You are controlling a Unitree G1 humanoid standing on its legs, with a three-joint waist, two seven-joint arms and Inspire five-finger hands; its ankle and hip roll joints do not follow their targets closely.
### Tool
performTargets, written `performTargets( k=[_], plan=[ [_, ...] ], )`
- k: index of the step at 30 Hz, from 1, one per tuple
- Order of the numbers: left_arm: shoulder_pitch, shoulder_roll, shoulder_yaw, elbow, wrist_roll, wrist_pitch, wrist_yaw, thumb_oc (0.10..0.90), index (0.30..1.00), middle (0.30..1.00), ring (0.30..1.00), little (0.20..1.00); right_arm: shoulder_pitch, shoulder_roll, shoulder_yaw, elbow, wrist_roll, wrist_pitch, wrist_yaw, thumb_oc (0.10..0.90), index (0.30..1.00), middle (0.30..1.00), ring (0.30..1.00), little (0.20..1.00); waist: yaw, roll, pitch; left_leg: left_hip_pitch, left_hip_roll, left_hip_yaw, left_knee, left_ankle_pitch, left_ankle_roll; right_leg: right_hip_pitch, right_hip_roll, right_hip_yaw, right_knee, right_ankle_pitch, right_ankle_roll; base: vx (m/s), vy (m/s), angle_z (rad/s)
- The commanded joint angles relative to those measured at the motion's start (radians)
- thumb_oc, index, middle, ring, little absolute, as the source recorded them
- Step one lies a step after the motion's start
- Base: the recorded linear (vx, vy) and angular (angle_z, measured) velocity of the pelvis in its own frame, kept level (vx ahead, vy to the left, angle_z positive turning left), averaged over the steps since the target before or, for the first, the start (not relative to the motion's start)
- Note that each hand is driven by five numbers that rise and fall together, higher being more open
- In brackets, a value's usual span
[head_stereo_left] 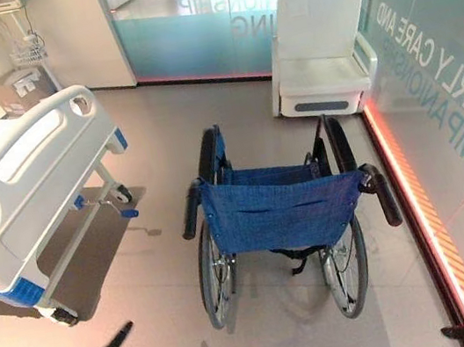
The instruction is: Push the wheelchair next to the bed
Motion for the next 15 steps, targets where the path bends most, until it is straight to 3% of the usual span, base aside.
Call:
performTargets(
  k=[1,4,9,13,15],
  plan=[
    [-0.150,0.107,0.040,-0.061,-0.059,-0.071,0.050,0.800,0.900,0.900,0.900,0.900,-0.153,-0.143,-0.015,-0.082,0.007,-0.001,-0.120,0.800,0.900,0.900,0.900,0.900,0.001,0.014,0.013,0.008,0.024,0.018,0.011,-0.034,-0.046,0.018,-0.059,-0.027,0.016,0.023,0.054,0.00,0.000,0.00],
    [-0.162,0.155,0.060,-0.155,-0.086,-0.069,0.075,0.800,0.900,0.900,0.900,0.900,-0.168,-0.189,-0.026,-0.199,0.038,0.020,-0.170,0.800,0.900,0.900,0.900,0.900,0.000,0.014,0.012,0.005,0.024,0.015,0.011,-0.035,-0.049,0.017,-0.060,-0.025,0.014,0.023,0.055,0.00,0.000,0.00],
    [-0.194,0.224,0.129,-0.477,-0.057,-0.110,0.181,0.800,0.900,0.900,0.900,0.900,-0.171,-0.256,-0.098,-0.587,0.053,0.059,-0.312,0.800,0.900,0.900,0.900,0.900,-0.008,0.013,0.009,0.001,0.025,0.009,0.011,-0.036,-0.057,0.020,-0.061,-0.022,0.010,0.019,0.053,0.00,0.000,0.00],
    [-0.239,0.255,0.126,-0.634,-0.017,-0.144,0.241,0.800,0.900,0.900,0.900,0.900,-0.202,-0.271,-0.119,-0.745,-0.011,0.037,-0.370,0.800,0.900,0.900,0.900,0.900,-0.011,0.016,0.003,0.000,0.025,0.005,0.011,-0.038,-0.058,0.021,-0.058,-0.018,0.009,0.014,0.050,0.00,0.000,0.00],
    [-0.268,0.276,0.119,-0.740,0.085,-0.182,0.281,0.800,0.900,0.900,0.900,0.900,-0.226,-0.273,-0.123,-0.868,-0.023,0.012,-0.402,0.800,0.900,0.900,0.900,0.900,-0.009,0.017,-0.003,-0.001,0.027,0.004,0.011,-0.040,-0.059,0.024,-0.056,-0.016,0.008,0.010,0.048,0.00,0.000,0.00]
  ],
)
